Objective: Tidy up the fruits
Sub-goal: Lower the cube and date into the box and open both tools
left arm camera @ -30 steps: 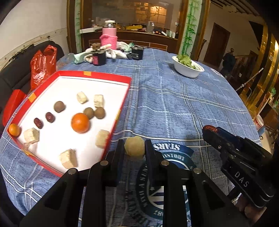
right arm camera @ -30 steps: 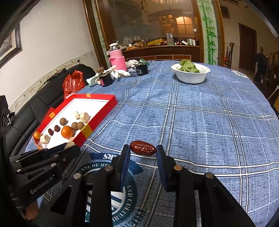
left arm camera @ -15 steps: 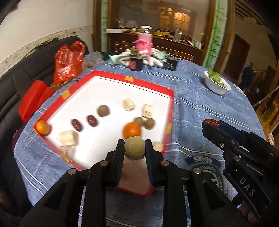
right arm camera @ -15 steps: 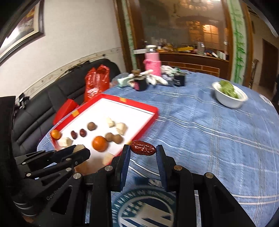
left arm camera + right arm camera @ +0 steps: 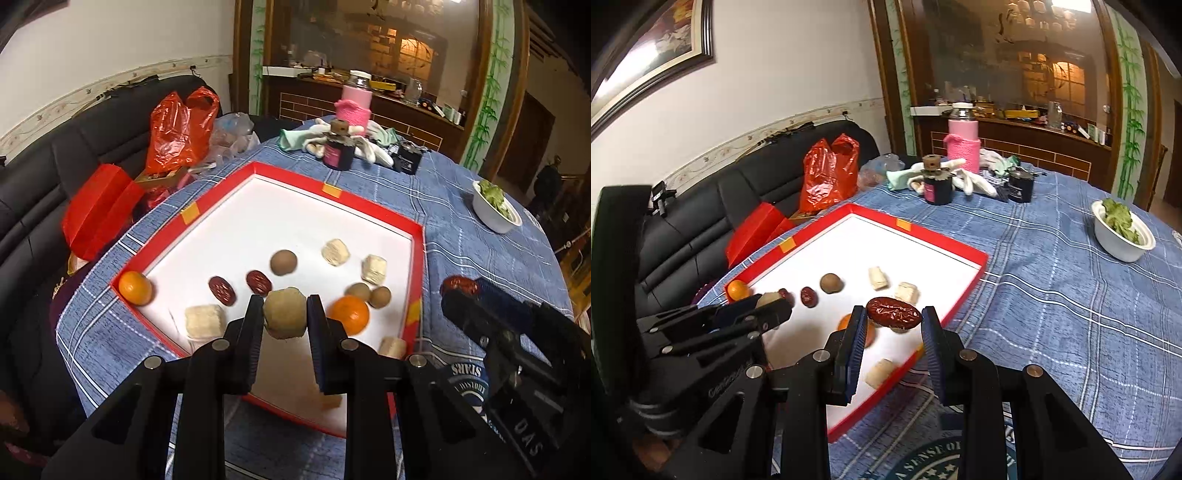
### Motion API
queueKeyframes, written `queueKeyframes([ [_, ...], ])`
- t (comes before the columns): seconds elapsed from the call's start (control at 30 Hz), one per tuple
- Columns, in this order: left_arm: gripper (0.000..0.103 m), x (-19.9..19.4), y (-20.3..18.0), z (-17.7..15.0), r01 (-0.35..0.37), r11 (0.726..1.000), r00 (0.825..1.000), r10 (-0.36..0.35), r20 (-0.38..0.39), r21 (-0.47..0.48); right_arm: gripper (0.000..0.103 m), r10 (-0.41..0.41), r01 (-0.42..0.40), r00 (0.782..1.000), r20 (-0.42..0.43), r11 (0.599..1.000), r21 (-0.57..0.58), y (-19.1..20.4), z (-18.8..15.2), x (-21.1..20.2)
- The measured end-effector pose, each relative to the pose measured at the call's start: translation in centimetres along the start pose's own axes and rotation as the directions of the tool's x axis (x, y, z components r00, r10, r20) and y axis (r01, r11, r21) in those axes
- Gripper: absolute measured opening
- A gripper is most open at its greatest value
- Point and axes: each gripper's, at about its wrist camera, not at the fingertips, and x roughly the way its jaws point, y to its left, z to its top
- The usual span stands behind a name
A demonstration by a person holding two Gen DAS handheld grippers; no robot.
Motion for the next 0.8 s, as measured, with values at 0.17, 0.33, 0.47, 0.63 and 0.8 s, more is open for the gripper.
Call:
queueKeyframes([
  [0.17,0.021,0.7,0.8,1.0,-0.017,1.0,1.0,0.017,0.004,-0.009,0.02,0.017,-0.017,1.0,-0.021,1.0,-0.02,0.9,0.1,1.0],
  [0.33,0.021,1.7,1.7,1.4,-0.031,0.999,1.0,0.031,-0.004,-0.021,0.02,0.023,-0.024,0.999,-0.041,1.0,-0.019,1.2,0.0,2.2],
  [0.47,0.021,2.9,2.7,1.3,-0.049,0.998,0.998,0.048,-0.028,-0.036,0.02,0.018,-0.018,0.998,-0.053,1.0,-0.006,0.8,0.0,3.0],
  [0.63,0.021,5.0,2.1,2.0,-0.053,0.999,0.995,0.054,-0.08,0.008,0.02,0.02,-0.02,0.998,-0.061,1.0,0.0,0.6,0.0,3.6],
  [0.8,0.021,5.2,1.5,2.5,-0.067,0.997,0.995,0.069,-0.073,0.027,0.02,0.028,-0.028,0.998,-0.052,1.0,0.002,0.7,0.1,3.4],
])
